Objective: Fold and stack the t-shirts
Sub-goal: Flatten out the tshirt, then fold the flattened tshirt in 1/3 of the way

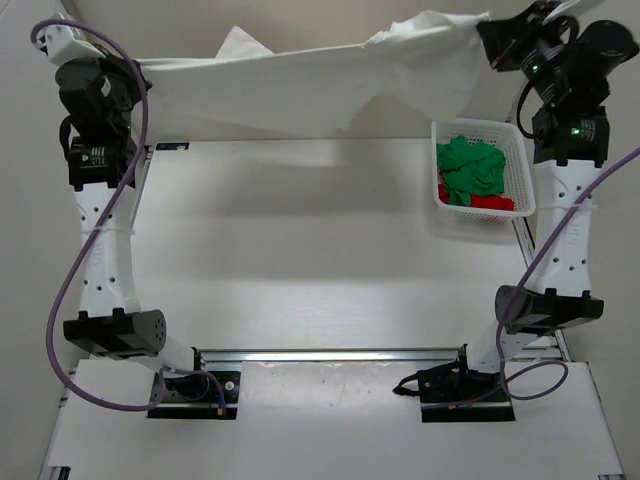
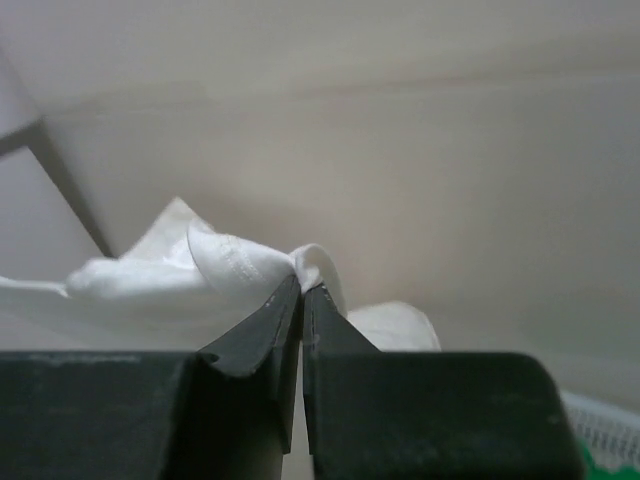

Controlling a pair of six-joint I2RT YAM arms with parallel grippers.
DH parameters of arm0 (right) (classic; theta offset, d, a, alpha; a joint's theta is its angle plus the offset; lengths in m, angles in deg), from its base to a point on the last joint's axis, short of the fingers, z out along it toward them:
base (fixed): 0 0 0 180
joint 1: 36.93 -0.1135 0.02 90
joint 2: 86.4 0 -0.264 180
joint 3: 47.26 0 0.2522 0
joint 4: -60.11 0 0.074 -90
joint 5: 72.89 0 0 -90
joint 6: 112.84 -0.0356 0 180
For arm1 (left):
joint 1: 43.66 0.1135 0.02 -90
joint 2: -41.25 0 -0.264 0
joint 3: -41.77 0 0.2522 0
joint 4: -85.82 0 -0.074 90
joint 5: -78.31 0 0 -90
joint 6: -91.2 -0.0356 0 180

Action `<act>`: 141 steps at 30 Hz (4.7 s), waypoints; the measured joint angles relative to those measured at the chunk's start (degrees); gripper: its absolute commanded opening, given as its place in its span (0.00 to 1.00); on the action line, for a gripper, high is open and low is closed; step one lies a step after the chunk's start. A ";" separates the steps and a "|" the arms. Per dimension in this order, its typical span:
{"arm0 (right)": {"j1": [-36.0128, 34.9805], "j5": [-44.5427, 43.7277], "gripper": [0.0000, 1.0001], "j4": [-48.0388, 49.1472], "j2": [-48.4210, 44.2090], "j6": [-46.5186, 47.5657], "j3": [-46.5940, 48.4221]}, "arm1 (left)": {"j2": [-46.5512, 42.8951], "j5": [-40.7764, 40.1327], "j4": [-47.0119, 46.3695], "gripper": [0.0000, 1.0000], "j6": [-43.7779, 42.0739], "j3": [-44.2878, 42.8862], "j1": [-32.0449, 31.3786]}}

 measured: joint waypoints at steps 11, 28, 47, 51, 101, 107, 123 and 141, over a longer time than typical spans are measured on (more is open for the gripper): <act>-2.14 -6.82 0.00 -1.51 -17.64 4.50 -67.04 | -16.44 -6.91 -7.61 0.00 -2.99 52.06 -3.28; -11.61 -7.17 0.00 -22.67 -54.07 0.90 -99.19 | -44.39 -0.90 -4.31 0.00 4.42 88.80 0.96; -13.99 -10.23 0.00 -11.96 -28.24 0.44 -76.61 | -37.99 3.17 -8.90 0.00 9.29 88.72 4.28; -11.72 -10.03 0.01 -8.46 -19.63 0.28 -72.54 | -35.34 4.44 -10.82 0.00 10.82 88.74 7.43; -2.01 -11.67 0.23 12.68 -5.49 -9.75 -89.18 | -16.81 16.76 -31.15 0.49 22.40 97.15 5.79; -1.97 -13.18 0.00 14.16 -3.87 -11.93 -89.11 | -14.73 18.80 -33.66 0.48 23.47 97.18 7.65; 3.98 -13.73 0.40 -0.07 -51.63 -15.74 -116.56 | -32.92 17.29 -22.38 0.45 21.88 103.34 7.65; -29.22 -23.98 0.04 -6.69 7.69 2.32 -60.30 | -20.28 10.58 -27.39 0.45 11.02 87.65 -32.13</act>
